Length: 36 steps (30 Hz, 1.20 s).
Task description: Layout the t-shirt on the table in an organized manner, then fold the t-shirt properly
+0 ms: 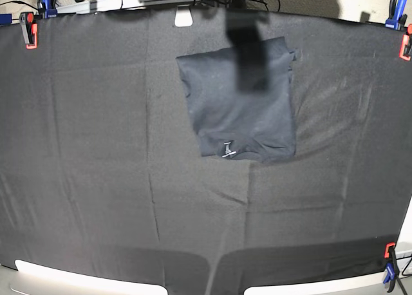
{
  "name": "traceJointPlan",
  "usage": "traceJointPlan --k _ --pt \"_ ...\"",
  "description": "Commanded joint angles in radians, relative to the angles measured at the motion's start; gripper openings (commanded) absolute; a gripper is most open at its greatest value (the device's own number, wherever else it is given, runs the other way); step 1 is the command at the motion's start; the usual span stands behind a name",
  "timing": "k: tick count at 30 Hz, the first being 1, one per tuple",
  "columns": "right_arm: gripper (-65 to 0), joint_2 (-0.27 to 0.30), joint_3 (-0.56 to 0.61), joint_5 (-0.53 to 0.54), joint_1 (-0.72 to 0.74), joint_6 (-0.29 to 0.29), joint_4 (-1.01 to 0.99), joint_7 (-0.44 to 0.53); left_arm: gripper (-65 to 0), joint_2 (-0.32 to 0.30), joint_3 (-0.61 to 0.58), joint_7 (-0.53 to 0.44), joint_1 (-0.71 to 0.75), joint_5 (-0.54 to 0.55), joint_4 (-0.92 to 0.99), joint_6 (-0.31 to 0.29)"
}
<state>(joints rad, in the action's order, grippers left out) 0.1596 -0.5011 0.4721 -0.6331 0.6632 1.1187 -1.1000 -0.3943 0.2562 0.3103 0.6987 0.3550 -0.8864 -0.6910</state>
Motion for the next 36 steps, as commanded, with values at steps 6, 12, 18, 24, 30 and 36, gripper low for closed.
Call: traceJointPlan --k 6,12,18,24,30,36 --pt "-65.0 0.118 0.117 -0.004 0.152 0.021 -0.292 0.129 -65.0 0.097 -0.032 -0.024 -0.119 -0.014 0.172 -0.007" --pt "-65.0 0.153 0.290 -0.135 0.240 0.021 -0.427 0.389 -65.0 0.186 -0.032 -0.020 -0.246 -0.015 0.334 0.011" --pt "-65.0 0.132 0.438 -0.249 0.277 0.015 -0.436 0.594 -65.0 0.237 -0.031 -0.020 -0.315 -0.130 0.388 0.088" --pt "-65.0 0.078 0.499 -0.294 0.307 -0.042 -0.436 0.695 -65.0 0.245 -0.026 -0.032 -0.349 -0.127 0.388 0.306" --pt "-65.0 0.013 0.499 -0.294 0.323 -0.059 -0.436 0.704 -65.0 0.245 -0.026 -0.054 -0.364 -0.127 0.388 0.318" --pt "-65.0 -0.014 0.499 -0.294 0.323 -0.059 -0.436 0.712 -65.0 0.245 -0.026 -0.074 -0.364 -0.130 0.388 0.318"
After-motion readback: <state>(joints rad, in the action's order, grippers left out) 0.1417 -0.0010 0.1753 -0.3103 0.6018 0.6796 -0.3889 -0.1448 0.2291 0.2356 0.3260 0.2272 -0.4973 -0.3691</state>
